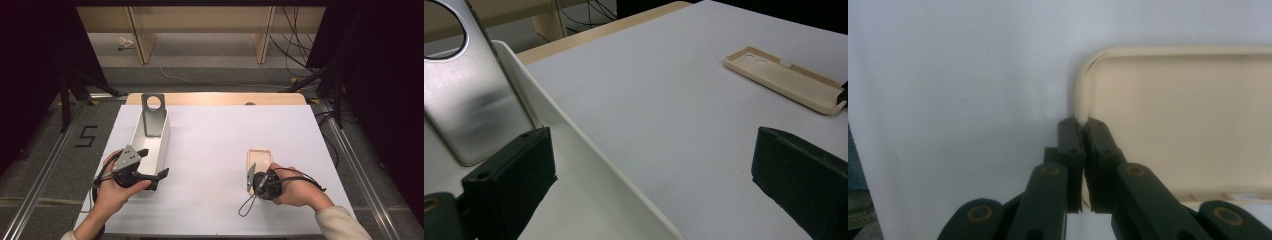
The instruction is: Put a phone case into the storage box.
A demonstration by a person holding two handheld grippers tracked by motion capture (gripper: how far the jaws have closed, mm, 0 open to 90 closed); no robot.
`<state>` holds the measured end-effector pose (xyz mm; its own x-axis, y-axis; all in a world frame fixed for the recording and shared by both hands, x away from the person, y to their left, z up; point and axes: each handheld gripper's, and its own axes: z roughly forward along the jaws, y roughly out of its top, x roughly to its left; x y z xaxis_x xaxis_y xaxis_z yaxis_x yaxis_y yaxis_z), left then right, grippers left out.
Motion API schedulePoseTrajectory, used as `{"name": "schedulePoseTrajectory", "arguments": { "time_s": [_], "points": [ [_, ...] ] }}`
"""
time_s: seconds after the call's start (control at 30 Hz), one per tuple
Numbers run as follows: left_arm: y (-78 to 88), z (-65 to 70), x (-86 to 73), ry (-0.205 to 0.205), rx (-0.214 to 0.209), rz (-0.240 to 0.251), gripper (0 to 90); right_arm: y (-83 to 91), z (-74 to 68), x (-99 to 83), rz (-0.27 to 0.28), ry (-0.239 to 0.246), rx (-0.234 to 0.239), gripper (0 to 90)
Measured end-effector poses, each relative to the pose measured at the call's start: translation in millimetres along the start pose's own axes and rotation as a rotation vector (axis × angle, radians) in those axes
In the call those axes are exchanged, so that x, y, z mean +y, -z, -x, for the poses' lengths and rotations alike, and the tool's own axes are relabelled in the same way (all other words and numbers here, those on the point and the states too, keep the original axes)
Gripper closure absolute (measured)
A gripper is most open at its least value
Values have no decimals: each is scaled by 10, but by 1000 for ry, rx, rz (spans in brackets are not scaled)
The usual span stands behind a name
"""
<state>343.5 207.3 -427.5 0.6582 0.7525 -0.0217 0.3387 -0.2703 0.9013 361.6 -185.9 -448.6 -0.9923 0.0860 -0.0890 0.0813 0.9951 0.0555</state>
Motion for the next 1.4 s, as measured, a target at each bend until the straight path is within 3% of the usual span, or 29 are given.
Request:
{"name": "schedulePoseTrajectory", "arguments": {
  "time_s": [0.23,0.53,0.7,0.93,1.4],
  "points": [
    [9,-2,5,4,2,4,38,75,19,-40,56,-30,6,872],
    [13,-1,11,7,3,9,42,162,31,-104,192,-48,-19,873],
    [15,1,13,10,4,11,42,217,45,-133,284,-82,-42,873],
    [6,7,28,8,2,13,48,248,43,-137,369,-90,-56,873],
    [-119,60,220,27,-24,9,94,287,-15,-67,470,-84,-71,875]
  ]
}}
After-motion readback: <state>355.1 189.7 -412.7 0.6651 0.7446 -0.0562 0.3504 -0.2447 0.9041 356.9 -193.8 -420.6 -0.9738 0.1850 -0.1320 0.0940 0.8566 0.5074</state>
